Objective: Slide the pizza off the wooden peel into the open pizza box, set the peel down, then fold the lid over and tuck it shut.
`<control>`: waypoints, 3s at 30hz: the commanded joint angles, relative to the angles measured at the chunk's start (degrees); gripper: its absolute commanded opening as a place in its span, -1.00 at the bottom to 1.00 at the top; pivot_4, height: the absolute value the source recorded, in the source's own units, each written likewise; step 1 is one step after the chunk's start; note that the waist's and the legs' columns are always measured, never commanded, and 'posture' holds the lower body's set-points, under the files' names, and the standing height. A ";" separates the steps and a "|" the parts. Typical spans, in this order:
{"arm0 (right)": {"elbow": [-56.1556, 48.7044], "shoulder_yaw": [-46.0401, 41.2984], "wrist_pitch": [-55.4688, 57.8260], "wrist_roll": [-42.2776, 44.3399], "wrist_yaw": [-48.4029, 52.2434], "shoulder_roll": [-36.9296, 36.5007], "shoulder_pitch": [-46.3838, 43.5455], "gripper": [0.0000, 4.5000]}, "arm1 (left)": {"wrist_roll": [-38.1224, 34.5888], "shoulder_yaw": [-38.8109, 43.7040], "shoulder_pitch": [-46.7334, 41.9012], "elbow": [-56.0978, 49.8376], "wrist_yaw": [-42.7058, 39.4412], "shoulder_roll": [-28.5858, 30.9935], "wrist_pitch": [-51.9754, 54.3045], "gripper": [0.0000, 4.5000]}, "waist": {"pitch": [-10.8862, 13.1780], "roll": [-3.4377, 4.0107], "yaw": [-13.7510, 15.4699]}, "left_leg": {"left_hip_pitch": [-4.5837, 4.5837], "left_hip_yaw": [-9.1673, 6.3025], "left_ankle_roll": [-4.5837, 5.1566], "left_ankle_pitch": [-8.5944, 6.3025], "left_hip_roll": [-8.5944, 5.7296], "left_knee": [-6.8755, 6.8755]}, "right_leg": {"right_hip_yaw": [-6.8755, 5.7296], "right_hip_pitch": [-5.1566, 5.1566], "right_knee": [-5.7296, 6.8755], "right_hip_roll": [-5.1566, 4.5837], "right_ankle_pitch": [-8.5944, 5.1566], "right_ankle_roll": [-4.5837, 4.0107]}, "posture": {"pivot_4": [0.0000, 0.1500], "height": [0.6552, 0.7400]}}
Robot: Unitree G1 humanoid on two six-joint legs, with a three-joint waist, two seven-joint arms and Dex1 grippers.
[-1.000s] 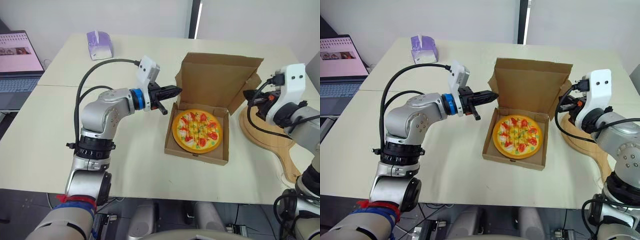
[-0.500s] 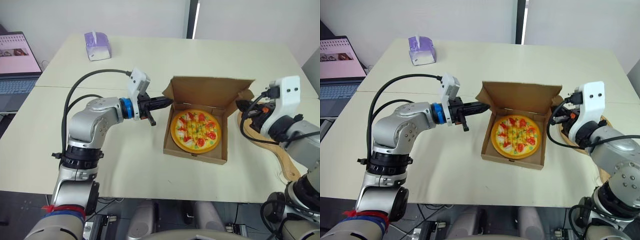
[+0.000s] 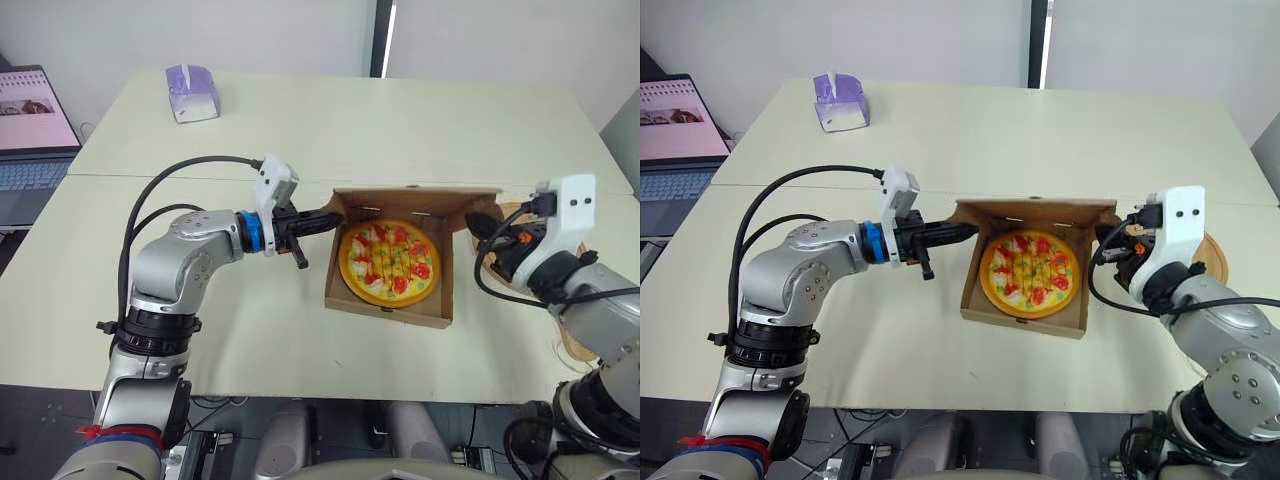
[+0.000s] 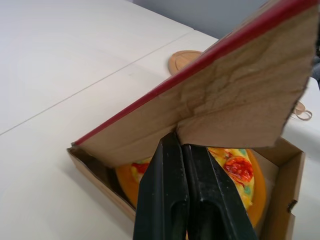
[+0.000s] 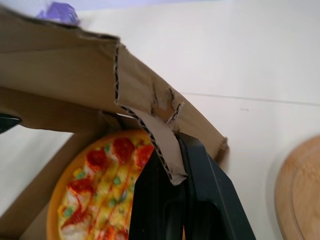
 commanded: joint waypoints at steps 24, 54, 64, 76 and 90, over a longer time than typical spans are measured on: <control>0.48 -12.98 -0.02 14.03 16.53 -20.73 18.37 0.98 | 0.23 -2.42 3.95 -4.66 -1.85 3.27 -4.42 -1.00 | 0.01 -0.01 0.03 | 0.01 0.06 0.05 -0.03 -0.02 -0.02 | 0.05 0.04 -0.08 0.02 -0.02 0.03 | 1.00 0.51; 18.95 15.16 -16.77 13.72 22.80 -36.05 -0.89 -1.00 | -0.04 -4.04 -0.82 2.56 -25.46 16.74 -13.08 0.20 | 0.07 -0.12 0.37 | -0.05 0.08 0.11 -0.07 0.00 0.00 | 0.03 0.02 -0.16 -0.01 -0.07 0.10 | 1.00 0.51; 15.64 15.86 -18.80 12.90 22.49 -36.73 4.24 -1.00 | -5.56 -0.06 -15.02 9.88 -22.55 13.46 -2.06 0.63 | 0.09 -0.16 0.13 | -0.07 0.12 0.15 -0.09 0.00 0.02 | 0.06 0.01 -0.18 0.01 -0.09 0.14 | 1.00 0.51; 9.72 21.99 -25.17 7.24 23.19 -36.72 10.32 -1.00 | 9.96 -16.21 -13.74 14.02 -28.34 5.44 -23.01 -0.92 | 0.09 -0.16 0.16 | -0.04 0.17 0.16 -0.10 -0.01 0.04 | 0.13 -0.02 -0.11 0.00 -0.08 0.13 | 1.00 0.51; 8.25 17.29 -33.71 8.15 42.74 -50.55 11.11 0.13 | 16.55 -19.62 -15.33 21.15 -32.71 0.02 -33.43 -1.00 | 0.09 -0.17 0.25 | -0.04 0.17 0.21 -0.12 0.01 0.04 | 0.11 -0.01 -0.14 0.05 -0.08 0.13 | 1.00 0.51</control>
